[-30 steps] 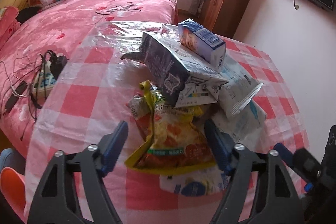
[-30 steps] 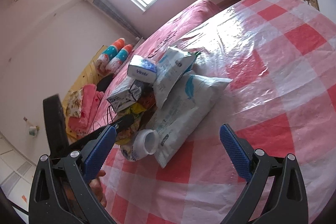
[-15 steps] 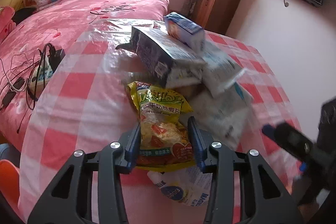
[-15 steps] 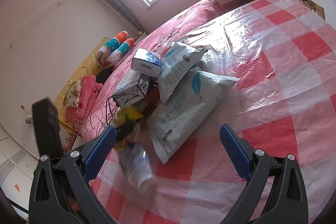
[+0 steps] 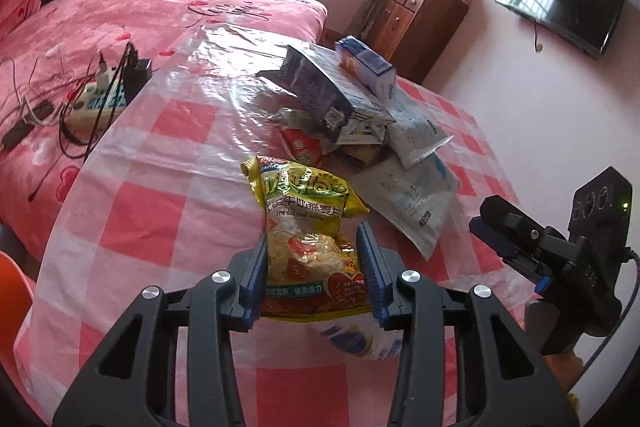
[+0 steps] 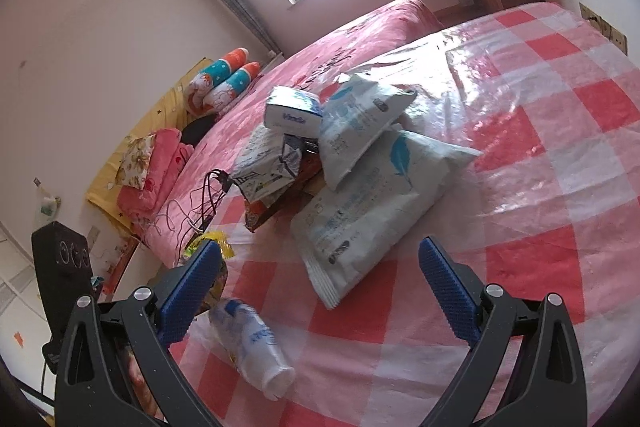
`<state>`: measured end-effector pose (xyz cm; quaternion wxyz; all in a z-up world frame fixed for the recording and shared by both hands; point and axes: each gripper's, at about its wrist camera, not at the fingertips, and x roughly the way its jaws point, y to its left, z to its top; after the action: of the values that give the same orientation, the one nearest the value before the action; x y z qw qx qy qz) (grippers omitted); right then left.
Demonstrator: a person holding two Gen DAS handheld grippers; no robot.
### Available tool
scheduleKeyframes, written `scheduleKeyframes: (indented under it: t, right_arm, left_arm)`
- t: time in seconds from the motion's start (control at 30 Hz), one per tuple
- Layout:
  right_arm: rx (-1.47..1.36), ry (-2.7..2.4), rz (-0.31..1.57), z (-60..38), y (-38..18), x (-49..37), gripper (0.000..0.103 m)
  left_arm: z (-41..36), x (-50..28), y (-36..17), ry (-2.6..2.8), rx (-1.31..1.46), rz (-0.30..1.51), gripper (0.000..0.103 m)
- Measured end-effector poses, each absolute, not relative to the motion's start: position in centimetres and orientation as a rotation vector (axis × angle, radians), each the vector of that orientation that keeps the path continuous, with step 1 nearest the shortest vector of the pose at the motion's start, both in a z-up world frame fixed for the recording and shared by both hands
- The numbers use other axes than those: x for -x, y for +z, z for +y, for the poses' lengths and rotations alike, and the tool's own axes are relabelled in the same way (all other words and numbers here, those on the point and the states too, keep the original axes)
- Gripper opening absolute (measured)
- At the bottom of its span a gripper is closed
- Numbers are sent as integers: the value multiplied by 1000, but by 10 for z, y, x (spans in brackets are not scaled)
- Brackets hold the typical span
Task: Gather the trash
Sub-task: 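Grasp the yellow snack bag with the left tool, then grasp the white pouch with the right tool while the left tool holds the snack bag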
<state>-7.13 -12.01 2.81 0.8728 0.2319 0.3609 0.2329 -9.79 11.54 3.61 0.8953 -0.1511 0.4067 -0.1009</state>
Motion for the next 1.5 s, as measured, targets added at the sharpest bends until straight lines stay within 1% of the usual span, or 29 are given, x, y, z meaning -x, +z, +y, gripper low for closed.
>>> scheduleKeyframes:
  t: [0.3,0.47,0.7,0.8,0.83,0.87,0.93,1.4,1.43,1.47,1.5]
  right_arm:
    - [-449,504,743,-99,39,58,98]
    - [-434,417,747,-109,36,51,98]
    - [-388,338,732,-121,42,22,98]
    - [-411,337,738,-124,42,5,97]
    - [-421,339,743,-126,40,2,95]
    - [-441,343,751,-126,38,-5,85]
    - [-471,343,767,-127,34,-15,77]
    - [-640,443,795,-128,10,-60,77]
    - [-641,445,794,-127,10,-62,76]
    - [-640,440,794,-126,9,-62,68]
    - [-639,433,799,-126,8,-63,63]
  left_arm:
    - [141,104,34,-188,339,816,43]
    - [158,108,30,-183,363,816,43]
    - [167,110,19,-189,377,832,43]
    - [168,107,18,-193,378,835,43]
    - [168,107,18,-192,375,834,43]
    - [168,106,18,-191,372,833,43]
    - [169,104,18,-190,370,834,43]
    - [160,95,12,-198,333,858,43]
    - [160,95,12,-197,333,858,43]
    - [160,95,12,-196,333,857,43]
    - [160,95,12,-194,334,858,43]
